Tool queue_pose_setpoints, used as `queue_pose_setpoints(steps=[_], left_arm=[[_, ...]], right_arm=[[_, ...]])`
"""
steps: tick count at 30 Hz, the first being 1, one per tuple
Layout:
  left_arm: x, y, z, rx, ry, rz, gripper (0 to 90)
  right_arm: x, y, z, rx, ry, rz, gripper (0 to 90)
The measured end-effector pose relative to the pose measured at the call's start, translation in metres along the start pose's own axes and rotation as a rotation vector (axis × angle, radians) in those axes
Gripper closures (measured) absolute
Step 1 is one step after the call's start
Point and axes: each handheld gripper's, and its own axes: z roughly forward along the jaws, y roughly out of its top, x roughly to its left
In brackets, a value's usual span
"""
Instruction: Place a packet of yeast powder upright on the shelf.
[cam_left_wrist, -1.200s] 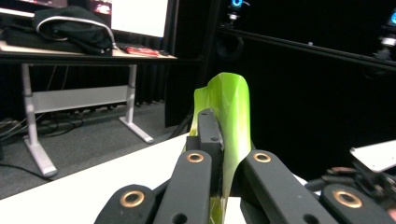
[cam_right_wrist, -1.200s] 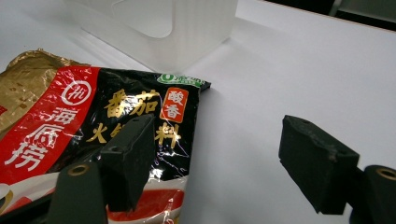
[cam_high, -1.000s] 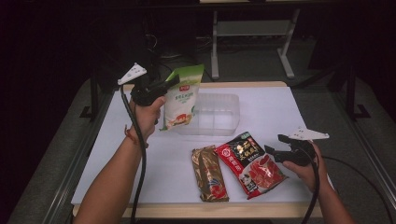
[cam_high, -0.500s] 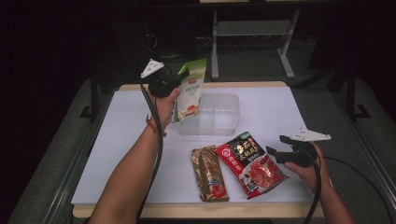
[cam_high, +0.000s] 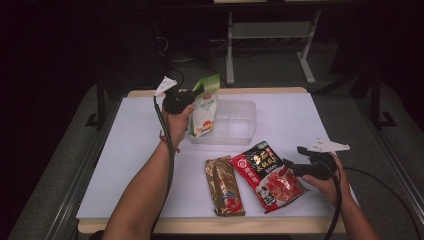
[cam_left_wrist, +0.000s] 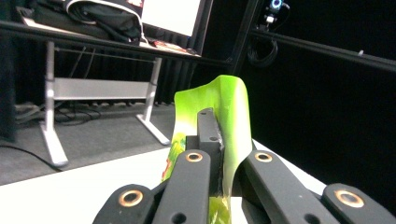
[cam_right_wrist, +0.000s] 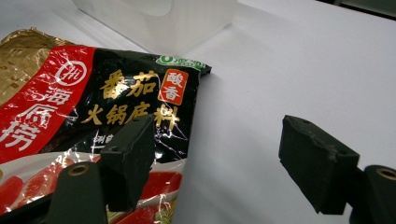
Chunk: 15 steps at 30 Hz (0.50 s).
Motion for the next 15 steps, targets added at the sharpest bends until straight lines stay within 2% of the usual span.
queue_pose_setpoints(steps=[1,4,6,15], left_arm=[[0.000,-0.001,-0.004,0.009,0.002,0.022,89.5],[-0.001,-0.003,-0.007,0.017,-0.010,0.036,89.4],[-0.002,-0.006,-0.012,0.032,-0.013,0.066,89.2],[0.002,-0.012,-0.021,0.070,0.011,0.095,87.0]], right_arm=[[0.000,0.000,0.001,0.000,0.000,-0.006,26.1],[0.001,0.000,0.001,0.004,-0.001,-0.007,26.1],[0.002,0.001,0.001,0.003,-0.001,-0.009,26.1],[0.004,0.002,0.002,0.006,-0.001,-0.019,26.2]])
